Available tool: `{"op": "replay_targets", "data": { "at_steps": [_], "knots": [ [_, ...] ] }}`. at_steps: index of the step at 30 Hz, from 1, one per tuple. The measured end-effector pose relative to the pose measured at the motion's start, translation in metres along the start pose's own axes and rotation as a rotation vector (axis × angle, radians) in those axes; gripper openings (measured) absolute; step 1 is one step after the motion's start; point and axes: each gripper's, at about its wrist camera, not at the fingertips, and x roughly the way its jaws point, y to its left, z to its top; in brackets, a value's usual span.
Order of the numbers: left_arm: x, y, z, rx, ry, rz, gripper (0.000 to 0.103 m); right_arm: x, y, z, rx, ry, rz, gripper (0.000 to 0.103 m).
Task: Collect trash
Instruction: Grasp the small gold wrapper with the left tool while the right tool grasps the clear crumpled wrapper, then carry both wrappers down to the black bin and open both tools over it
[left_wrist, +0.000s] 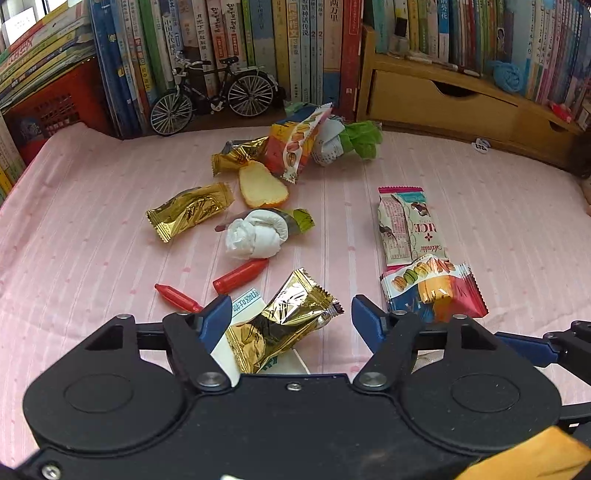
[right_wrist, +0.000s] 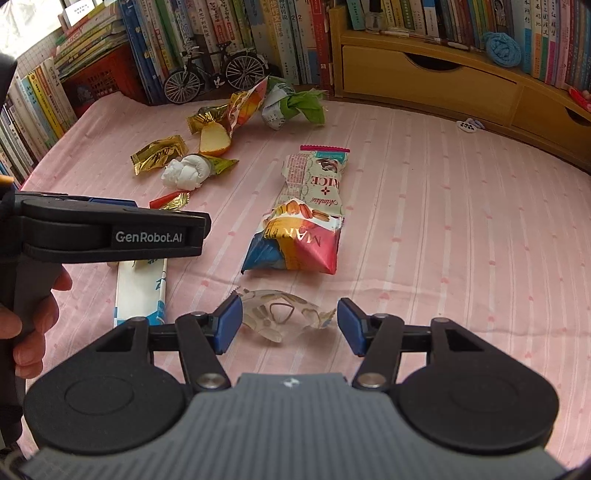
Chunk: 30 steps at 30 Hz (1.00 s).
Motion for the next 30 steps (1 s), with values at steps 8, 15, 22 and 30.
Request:
{"op": "replay_targets", "data": {
  "at_steps": [8, 15, 22, 30],
  "knots": [
    [0.004, 0.001, -0.001, -0.002, 0.02, -0.031, 0.039, 0.007, 0.002, 0.0, -0.007, 0.023, 0.003, 0.064],
    [-0.011, -0.001, -0.003, -0.001, -0.015, -0.038, 0.026, 0.006, 0.0, -0.001, 0.015, 0.023, 0.012, 0.024],
    [-0.028, 0.006, -0.006, -0.052, -0.048, -0.011, 0.023, -0.005, -0.001, -0.003, 0.046, -0.006, 0.022, 0.014],
    [-0.053, 0.012, -0.016, -0.08, -0.076, -0.016, 0.023, -0.021, 0.004, -0.011, 0.083, -0.023, 0.023, 0.013]
  ]
}}
